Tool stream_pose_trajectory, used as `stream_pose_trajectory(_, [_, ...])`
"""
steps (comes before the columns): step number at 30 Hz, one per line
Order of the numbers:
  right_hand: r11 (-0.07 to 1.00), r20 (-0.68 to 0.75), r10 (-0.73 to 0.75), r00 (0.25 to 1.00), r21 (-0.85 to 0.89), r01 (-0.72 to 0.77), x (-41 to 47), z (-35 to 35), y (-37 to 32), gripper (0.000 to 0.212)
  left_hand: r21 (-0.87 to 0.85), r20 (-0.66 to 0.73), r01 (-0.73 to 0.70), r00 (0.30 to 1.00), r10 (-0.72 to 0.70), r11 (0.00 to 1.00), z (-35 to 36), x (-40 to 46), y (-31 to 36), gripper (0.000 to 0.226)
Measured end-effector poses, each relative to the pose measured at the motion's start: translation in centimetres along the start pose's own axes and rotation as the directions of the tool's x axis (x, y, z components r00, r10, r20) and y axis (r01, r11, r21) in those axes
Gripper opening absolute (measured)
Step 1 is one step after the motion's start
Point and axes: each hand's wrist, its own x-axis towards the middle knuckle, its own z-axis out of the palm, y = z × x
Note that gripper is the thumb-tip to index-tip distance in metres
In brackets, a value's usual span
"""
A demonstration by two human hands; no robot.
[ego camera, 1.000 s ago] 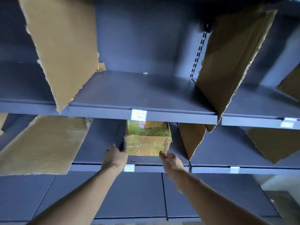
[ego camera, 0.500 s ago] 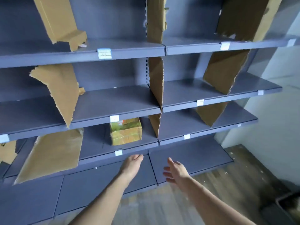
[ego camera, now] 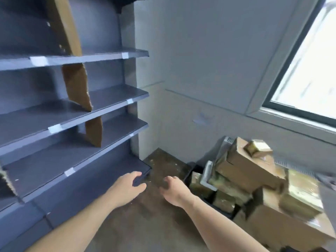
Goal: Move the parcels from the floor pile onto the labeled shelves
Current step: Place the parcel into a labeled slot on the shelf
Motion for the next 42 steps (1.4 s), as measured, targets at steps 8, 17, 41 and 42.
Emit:
stream_pose_trajectory(8, [0.942,-0.106,0.287,0.952,0.209,-0.261,-1.6,-10.9,21.3,0.045,0.034,0.199,-0.201,0.961,0.19,0.979,15.9,8.2,16.5,0.046])
stream_pose_trajectory(17, [0.845,-0.155,0.48,0.863,0.345,-0.408,0.5,-17.8,35.1,0.06,0.01,0.358,-0.304,0.891,0.281,0.953,25.0,18.2,28.4,0.052])
stream_pose_trajectory(41, [0.698,-0.191,0.655,0.731,0.523,-0.489,21.8,-37.8,57.7,0.065,0.047,0.503,-0.377,0.809,0.304,0.925,37.5,47.2,53.7,0.068])
stream_pose_trajectory(42, [0.699,-0.179,0.65,0.738,0.522,-0.489,22.7,-38.2,58.6,0.064,0.043,0.509,-0.356,0.812,0.286,0.934,38.2,47.6,54.0,0.068])
